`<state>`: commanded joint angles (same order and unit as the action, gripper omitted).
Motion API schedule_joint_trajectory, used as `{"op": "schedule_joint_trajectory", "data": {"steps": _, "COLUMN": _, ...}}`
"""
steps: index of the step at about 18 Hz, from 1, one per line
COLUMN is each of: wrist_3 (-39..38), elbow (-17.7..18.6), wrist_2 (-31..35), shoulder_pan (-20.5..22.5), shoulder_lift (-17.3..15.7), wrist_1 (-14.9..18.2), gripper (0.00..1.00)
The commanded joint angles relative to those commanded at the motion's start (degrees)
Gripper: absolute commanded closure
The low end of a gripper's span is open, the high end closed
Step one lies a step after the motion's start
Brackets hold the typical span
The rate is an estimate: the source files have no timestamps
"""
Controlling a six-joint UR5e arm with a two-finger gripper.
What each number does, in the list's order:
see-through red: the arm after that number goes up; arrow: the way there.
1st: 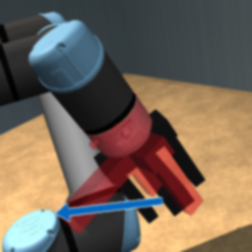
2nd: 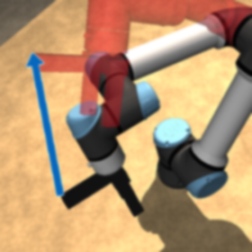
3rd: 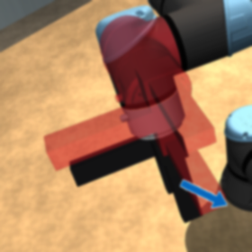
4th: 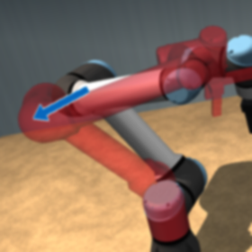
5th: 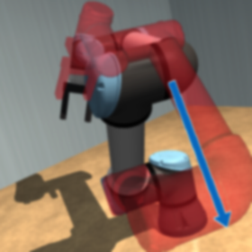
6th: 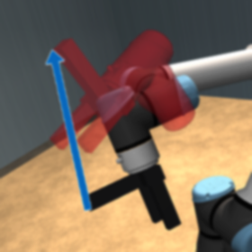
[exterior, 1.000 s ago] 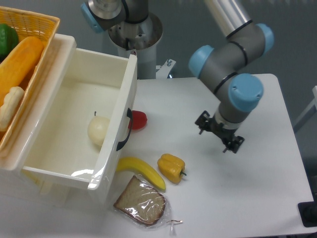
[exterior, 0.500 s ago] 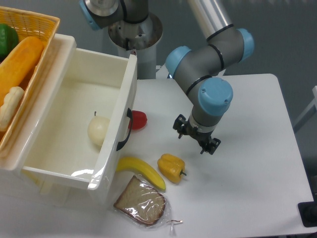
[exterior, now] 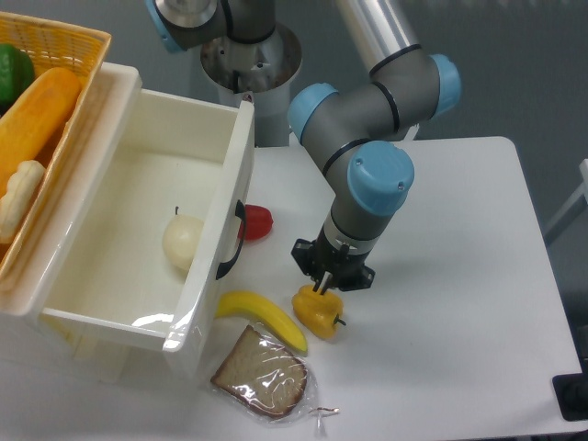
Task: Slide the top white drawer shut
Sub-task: 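Move the gripper down toward the front of the open white drawer, then push the gripper against the drawer front toward the cabinet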
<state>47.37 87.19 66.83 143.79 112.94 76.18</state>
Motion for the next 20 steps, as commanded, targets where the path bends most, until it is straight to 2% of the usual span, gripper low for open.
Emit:
{"op": "schedule_joint_trajectory", "data": {"steps": 4, "wrist_3": -0.3, "elbow": -0.6, "wrist_2": -7.4, "shoulder_pan": 1.2, "shoulder_lift": -2.5, "wrist_1": 6.9, "gripper": 1.0}}
{"op": "schedule_joint_trajectory", "data": {"steps": 8, "wrist_3": -0.1, "elbow": -0.8, "wrist_2": -9.2, "shoulder_pan": 1.4, "shoulder_lift": -3.8, "wrist_1": 13.6, "gripper": 1.0}}
{"op": "schedule_joint_trajectory", "data": {"steps": 15, "wrist_3": -0.2, "elbow": -1.1, "wrist_2": -9.6, "shoulder_pan": 0.1, "shoulder_lift": -4.3, "wrist_1": 16.1, "gripper": 1.0}}
{"op": "schedule_joint_trajectory", "data": {"steps": 20, "wrist_3": -0.2, "elbow": -1.1, "wrist_2": -9.6, "shoulder_pan": -0.3, "shoulder_lift": -4.6, "wrist_1": 16.5, "gripper": 1.0}}
